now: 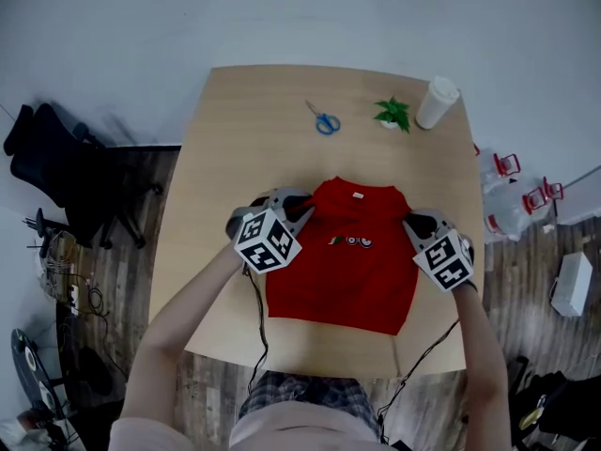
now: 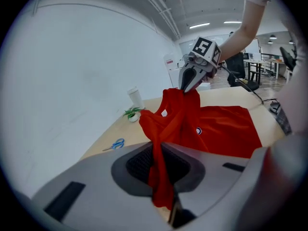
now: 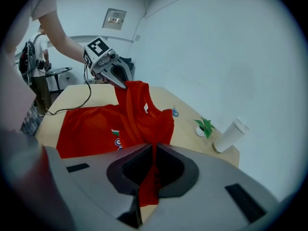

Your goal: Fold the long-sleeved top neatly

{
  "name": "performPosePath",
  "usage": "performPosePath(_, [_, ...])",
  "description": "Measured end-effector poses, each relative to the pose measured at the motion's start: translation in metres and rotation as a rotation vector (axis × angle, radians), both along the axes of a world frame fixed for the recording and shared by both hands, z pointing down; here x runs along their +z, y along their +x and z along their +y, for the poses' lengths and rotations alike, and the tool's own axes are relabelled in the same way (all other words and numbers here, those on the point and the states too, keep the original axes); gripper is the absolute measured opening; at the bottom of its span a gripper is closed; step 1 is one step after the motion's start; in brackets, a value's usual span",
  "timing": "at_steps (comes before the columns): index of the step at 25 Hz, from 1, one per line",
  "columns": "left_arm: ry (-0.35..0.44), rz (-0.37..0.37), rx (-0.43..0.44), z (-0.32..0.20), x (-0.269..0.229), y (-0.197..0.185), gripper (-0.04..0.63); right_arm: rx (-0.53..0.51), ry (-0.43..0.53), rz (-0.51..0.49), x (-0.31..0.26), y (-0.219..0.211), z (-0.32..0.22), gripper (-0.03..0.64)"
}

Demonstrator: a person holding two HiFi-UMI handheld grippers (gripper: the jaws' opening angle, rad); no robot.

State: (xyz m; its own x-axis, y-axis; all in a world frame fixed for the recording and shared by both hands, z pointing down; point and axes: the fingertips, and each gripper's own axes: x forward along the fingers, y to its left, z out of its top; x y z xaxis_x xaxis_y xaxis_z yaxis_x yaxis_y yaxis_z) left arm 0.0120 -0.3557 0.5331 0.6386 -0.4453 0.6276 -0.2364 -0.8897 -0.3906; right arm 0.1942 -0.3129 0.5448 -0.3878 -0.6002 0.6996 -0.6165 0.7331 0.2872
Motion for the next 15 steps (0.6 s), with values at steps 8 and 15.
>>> performPosePath(8, [-0.008,0.022,0.08,0.093,0.0,-0.018,0.044,-0.084,-0.012,-0.022,-0.008,-0.019,0.087,0.035])
performPosePath(15, [-0.056,-0.034,0.16,0.166,0.027,-0.034,0.044,-0.185,-0.09,0.03,0.024,-0.038,0.164,0.035])
